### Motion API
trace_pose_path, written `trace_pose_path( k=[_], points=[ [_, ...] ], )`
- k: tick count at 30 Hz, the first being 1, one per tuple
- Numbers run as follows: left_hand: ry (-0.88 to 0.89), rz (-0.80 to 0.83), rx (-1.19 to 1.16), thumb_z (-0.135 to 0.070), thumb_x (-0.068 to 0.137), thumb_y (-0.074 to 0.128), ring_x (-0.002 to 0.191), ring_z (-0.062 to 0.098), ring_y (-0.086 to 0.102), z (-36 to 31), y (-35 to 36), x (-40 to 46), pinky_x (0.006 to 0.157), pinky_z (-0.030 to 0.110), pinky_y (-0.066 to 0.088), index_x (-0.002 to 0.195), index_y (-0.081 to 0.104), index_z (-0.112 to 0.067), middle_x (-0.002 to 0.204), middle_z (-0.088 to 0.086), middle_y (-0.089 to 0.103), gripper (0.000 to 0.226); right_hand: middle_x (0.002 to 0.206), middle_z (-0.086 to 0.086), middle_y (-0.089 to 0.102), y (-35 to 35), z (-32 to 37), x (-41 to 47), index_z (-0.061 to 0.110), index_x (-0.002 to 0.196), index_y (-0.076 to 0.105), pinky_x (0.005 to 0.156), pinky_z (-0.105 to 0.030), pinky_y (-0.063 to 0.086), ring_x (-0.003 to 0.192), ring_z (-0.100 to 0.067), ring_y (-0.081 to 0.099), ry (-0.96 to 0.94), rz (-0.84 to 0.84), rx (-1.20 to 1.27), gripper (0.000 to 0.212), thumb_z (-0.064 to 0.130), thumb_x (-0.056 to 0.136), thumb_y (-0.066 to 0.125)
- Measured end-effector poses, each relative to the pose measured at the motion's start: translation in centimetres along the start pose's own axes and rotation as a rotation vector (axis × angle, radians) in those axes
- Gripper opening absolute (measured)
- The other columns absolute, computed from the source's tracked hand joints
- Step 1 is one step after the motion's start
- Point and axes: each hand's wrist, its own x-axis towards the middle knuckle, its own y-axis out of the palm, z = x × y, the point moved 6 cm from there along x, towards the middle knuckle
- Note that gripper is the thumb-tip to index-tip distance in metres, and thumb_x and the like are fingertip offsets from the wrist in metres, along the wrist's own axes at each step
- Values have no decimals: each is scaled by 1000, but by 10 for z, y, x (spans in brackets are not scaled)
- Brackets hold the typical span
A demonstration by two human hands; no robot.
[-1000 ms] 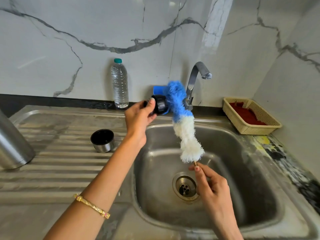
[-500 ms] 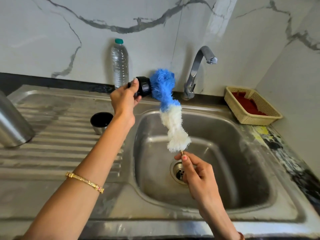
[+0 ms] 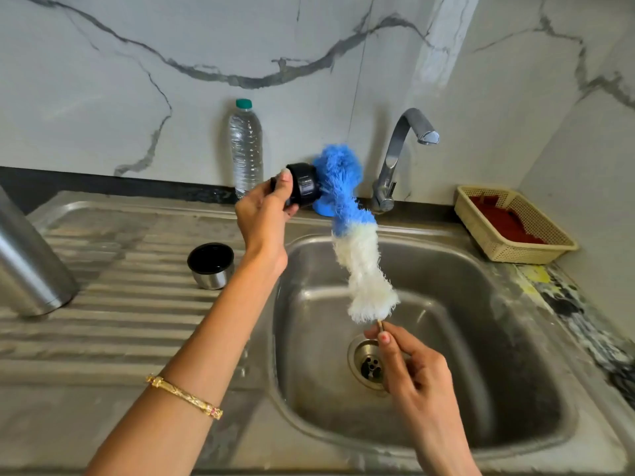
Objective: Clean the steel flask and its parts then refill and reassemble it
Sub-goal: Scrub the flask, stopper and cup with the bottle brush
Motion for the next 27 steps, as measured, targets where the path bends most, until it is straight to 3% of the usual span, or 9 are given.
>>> trace_pose_path(
  k=[4,8,12,14,18,20,23,25,27],
  points=[
    [-10,97,82,-11,87,63,59,-1,60,2,8,-1,60,15,53,77,62,-11,74,-2,62,10,41,6,40,0,-6,3,37,84,68,45,-10,28,38,-4,35,9,-18,20,20,44,84,49],
    [-14,54,36,-13,88,62,67,5,60,0,6,2,61,16,53,78,62,-12,77,-1,62,10,46,9,50,10,-6,0,46,87,63,48,-10,31,40,-6,40,-42,-54,-6,35,63,68,39],
    [-33,12,19,-12,88,62,70,7,60,-1,1,10,62,18,54,78,63,-11,78,-1,62,9,51,11,56,7,-1,-4,48,88,64,50,-9,34,42,-3,44,-84,-109,-2,29,60,71,43],
    [-40,-17,4,-9,88,62,65,6,60,-1,-1,13,57,16,53,77,63,-10,76,0,63,11,56,8,60,8,10,-3,46,87,65,49,-8,36,43,-2,45,-102,-95,-11,19,48,77,49],
    [-31,87,63,-8,87,62,62,2,61,3,3,3,60,16,54,78,64,-11,69,-5,65,10,39,6,39,10,19,16,31,79,68,41,-10,25,35,-7,32,-112,-64,-29,21,32,89,50],
    [-38,112,47,-8,88,61,62,1,60,3,5,-1,64,17,55,81,64,-11,73,-4,63,8,41,4,32,7,16,23,31,79,67,40,-12,23,36,-8,26,-78,-48,-49,22,23,94,51],
    [-68,54,6,-10,88,61,70,5,62,2,-3,3,65,17,55,81,63,-11,81,-1,63,7,39,9,39,8,14,8,32,78,67,41,-9,26,36,-6,31,-88,-36,-48,20,41,87,51],
    [-73,54,6,-11,88,60,74,7,61,2,-6,4,65,17,55,82,62,-11,83,-1,63,7,40,8,38,7,11,-1,33,78,69,43,-10,25,38,-5,29,-93,-56,-20,31,53,77,46],
    [-72,105,18,-10,88,60,74,7,61,1,-1,3,66,18,55,83,63,-10,83,0,63,6,44,3,33,7,8,9,35,82,68,43,-13,23,41,-5,26,-42,-36,7,19,43,87,51]
  ],
)
